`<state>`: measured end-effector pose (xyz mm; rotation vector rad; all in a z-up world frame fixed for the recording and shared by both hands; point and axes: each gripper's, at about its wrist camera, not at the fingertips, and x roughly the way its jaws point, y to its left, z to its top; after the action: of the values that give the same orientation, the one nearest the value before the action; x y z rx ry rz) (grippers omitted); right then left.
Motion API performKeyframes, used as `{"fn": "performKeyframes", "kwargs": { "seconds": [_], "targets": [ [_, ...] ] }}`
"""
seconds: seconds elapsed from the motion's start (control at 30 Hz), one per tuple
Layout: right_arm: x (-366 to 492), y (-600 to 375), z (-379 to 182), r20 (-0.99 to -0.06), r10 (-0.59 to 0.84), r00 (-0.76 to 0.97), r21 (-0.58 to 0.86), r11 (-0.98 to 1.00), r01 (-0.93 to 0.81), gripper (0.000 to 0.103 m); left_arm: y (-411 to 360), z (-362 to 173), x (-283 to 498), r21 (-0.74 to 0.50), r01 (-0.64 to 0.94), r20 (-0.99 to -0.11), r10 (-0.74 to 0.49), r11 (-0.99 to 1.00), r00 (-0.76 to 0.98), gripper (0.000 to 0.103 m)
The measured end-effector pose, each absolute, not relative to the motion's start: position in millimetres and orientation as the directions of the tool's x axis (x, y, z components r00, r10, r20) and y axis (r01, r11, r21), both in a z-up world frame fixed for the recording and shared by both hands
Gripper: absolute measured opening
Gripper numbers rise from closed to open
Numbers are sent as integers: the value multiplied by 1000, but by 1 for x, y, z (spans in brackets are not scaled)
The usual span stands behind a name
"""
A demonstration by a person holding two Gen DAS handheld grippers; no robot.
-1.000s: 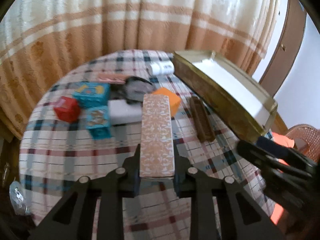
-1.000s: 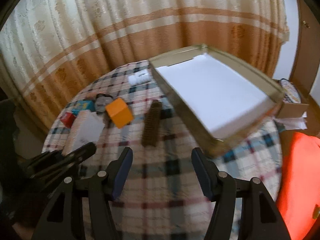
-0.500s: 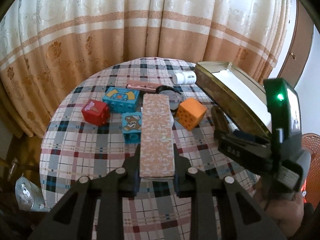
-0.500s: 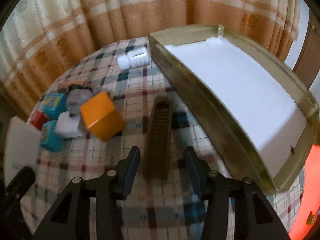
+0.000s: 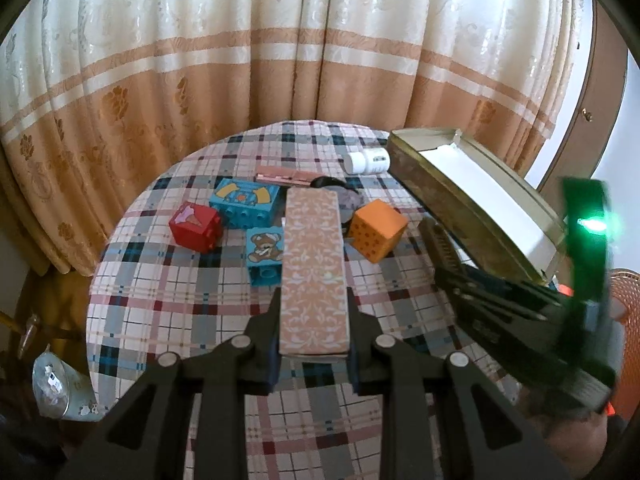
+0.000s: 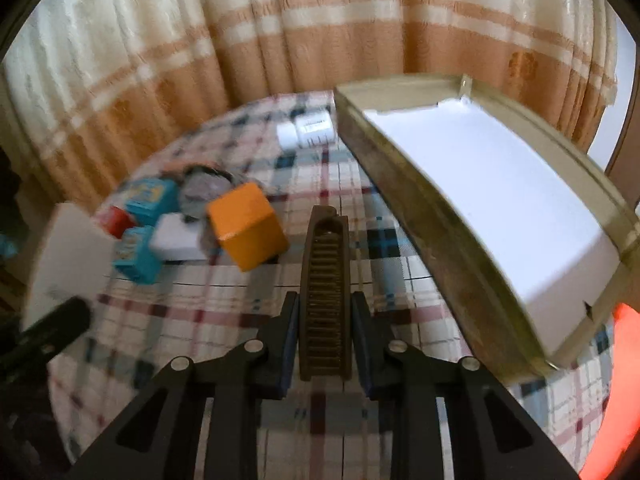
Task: Organize rigid objects
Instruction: 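Carry the pink box and the brush over the tray with both grippers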
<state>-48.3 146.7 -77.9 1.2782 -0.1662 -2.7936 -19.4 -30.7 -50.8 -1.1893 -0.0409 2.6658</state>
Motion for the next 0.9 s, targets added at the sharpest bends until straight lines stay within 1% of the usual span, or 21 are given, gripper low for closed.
{"fn": "performKeyframes", "kwargs": {
  "seconds": [0.1, 0.2, 0.3, 0.4, 0.6, 0.7, 0.83, 0.9],
  "targets": [
    [-30, 155, -59, -712, -141, -688, 170, -985, 26, 27, -26, -47, -18, -117, -196, -726, 218, -974, -652, 24],
    [-15, 167, -40, -670, -141, -729, 188, -982, 17, 27, -15, -44, -18, -122, -213, -729, 233, -969, -643, 24],
    [-7, 182, -24, -636, -110, -763, 175, -984, -4, 27, 1, -41, -17, -120, -241, -728, 250, -963, -639, 24],
    [-5, 197, -12, -606, -41, -795, 122, -992, -42, 27, 22, -34, -16, -106, -282, -720, 269, -954, -640, 24],
    [-17, 256, -11, -615, 79, -785, 90, -982, -169, 27, 70, -24, -24, -79, -352, -707, 302, -933, -640, 24],
    [-21, 277, -15, -621, 120, -775, 72, -975, -208, 27, 94, -22, -33, -91, -383, -702, 332, -919, -630, 24],
    [-23, 298, -16, -618, 140, -774, 75, -969, -235, 27, 124, -19, -43, -80, -412, -689, 349, -908, -635, 24],
    [-25, 304, -17, -615, 143, -776, 75, -969, -237, 28, 139, -20, -52, -95, -427, -687, 370, -899, -626, 24]
  ]
}}
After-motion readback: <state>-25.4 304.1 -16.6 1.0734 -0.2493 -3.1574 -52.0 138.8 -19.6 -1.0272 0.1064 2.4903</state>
